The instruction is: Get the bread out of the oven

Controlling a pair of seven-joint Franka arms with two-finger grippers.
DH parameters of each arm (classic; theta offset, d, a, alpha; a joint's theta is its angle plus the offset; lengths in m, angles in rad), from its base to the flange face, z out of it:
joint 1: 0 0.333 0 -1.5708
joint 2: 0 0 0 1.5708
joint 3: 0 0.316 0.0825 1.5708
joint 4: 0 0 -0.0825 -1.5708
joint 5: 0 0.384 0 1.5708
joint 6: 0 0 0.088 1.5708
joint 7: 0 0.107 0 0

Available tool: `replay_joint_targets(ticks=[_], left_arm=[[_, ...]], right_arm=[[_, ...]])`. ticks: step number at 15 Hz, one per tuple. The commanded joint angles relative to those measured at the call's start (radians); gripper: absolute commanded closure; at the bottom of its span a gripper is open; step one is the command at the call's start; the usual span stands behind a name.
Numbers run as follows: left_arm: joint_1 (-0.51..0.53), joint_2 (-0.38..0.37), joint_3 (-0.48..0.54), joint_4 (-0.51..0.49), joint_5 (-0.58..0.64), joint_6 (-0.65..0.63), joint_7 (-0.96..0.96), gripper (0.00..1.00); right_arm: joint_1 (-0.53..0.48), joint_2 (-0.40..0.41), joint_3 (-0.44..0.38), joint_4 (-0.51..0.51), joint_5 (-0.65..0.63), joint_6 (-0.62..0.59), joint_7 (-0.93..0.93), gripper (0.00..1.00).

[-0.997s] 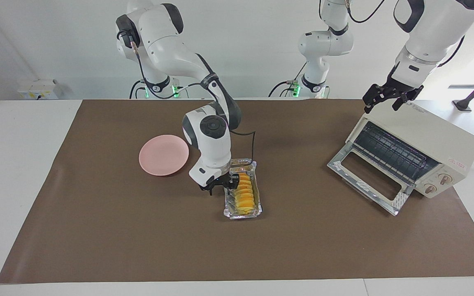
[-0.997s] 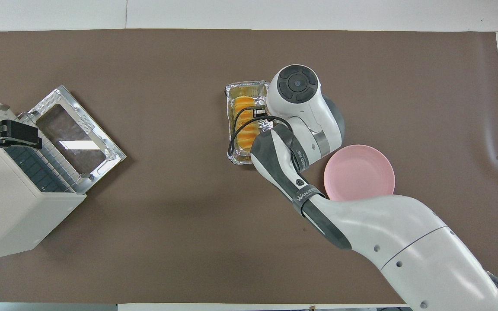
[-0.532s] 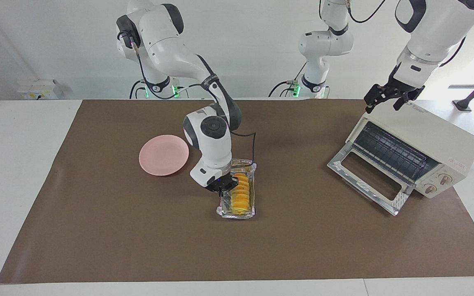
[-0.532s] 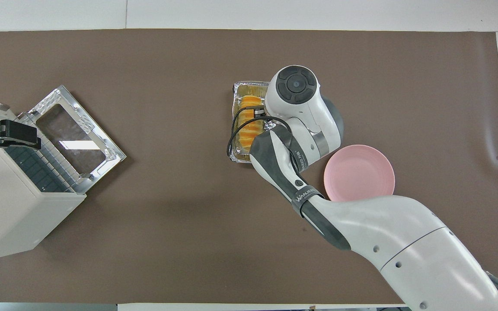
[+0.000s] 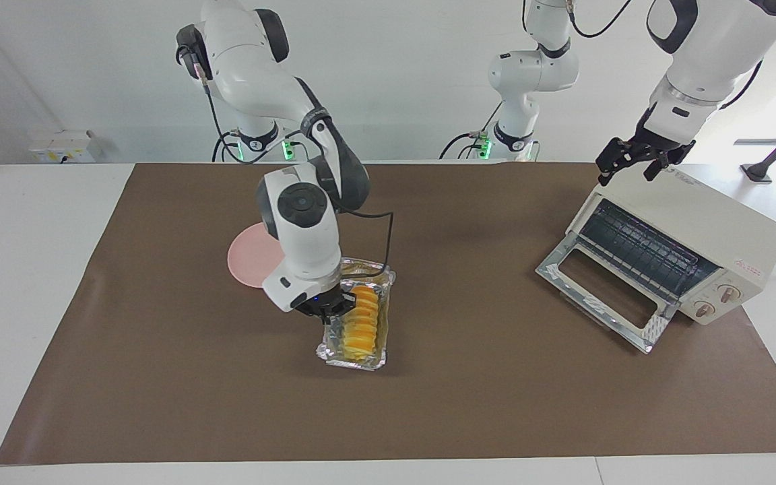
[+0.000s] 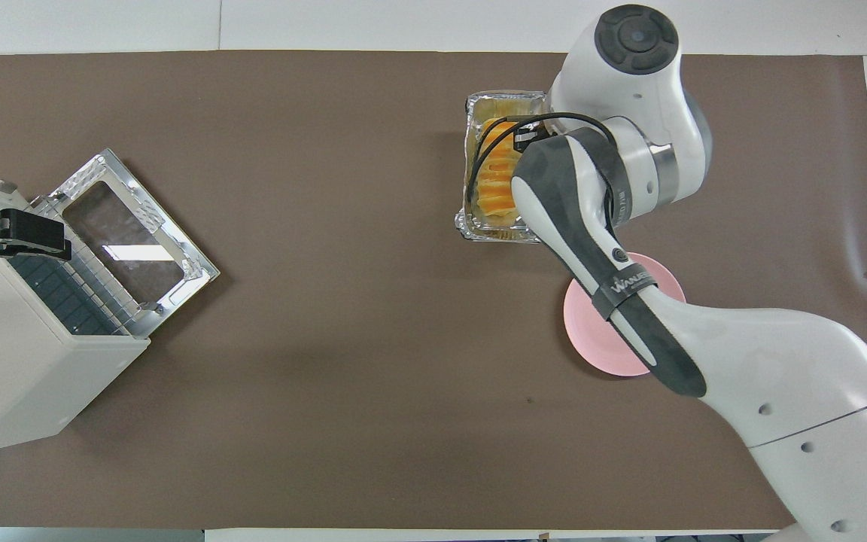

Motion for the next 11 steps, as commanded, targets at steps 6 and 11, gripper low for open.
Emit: replay_joint_targets(ticks=[6, 11], left_arm=[[0.000, 0.001, 0.005, 0.015, -0.018, -0.022, -0.001, 0.00], [0.000, 0.000, 0.005, 0.015, -0.018, -0.022, -0.001, 0.00]], right_arm=[[-0.201, 0.077, 0.015, 0.045, 0.024, 0.000, -0.342, 1.00], [-0.230, 0.088, 0.015, 0.028, 0.031, 0.082, -0.413, 1.00]])
